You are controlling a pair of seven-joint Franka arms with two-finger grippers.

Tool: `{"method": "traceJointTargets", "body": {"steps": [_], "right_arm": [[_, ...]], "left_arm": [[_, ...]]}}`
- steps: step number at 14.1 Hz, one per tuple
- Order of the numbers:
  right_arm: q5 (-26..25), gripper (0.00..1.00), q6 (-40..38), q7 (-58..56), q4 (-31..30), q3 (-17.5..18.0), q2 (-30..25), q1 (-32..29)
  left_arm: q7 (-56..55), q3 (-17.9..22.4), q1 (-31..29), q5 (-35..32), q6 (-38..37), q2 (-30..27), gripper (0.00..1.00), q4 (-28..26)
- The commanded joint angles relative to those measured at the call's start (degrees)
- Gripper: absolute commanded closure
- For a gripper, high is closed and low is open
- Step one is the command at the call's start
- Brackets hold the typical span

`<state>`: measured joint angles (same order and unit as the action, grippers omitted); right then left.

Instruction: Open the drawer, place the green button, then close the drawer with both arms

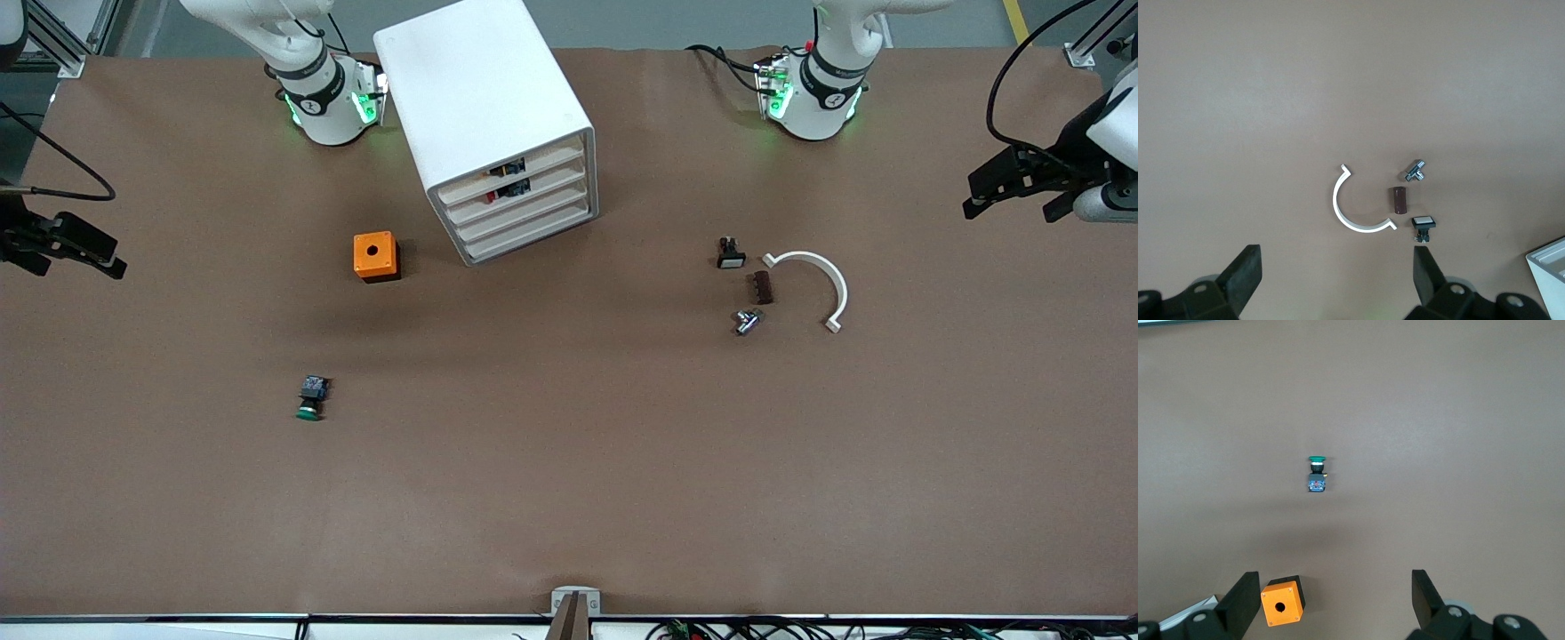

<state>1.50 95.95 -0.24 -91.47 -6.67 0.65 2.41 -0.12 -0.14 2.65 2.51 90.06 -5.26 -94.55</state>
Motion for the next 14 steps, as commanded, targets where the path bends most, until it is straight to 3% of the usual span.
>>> {"method": "traceJointTargets", "body": {"steps": [1, 9, 14], "right_arm": [[-0.6, 0.0, -0.7, -0.5, 0.6, 0.4, 0.1, -0.8], [-0.6, 0.0, 0.3, 0.0, -0.3, 0.4, 1.1, -0.5], [-0.3, 0.0, 9.3, 0.3, -6.8, 0.5, 4.4, -0.2]], "left_arm": [[-0.1, -0.5, -0.4, -1.4, -1.0, 0.0, 0.0, 0.9], [-0.4, -0.2, -0.6, -1.0, -1.0, 0.9, 0.0, 0.7], [-0.8, -0.3, -0.2, -1.1, -0.9, 9.5, 0.0, 0.9]]}}
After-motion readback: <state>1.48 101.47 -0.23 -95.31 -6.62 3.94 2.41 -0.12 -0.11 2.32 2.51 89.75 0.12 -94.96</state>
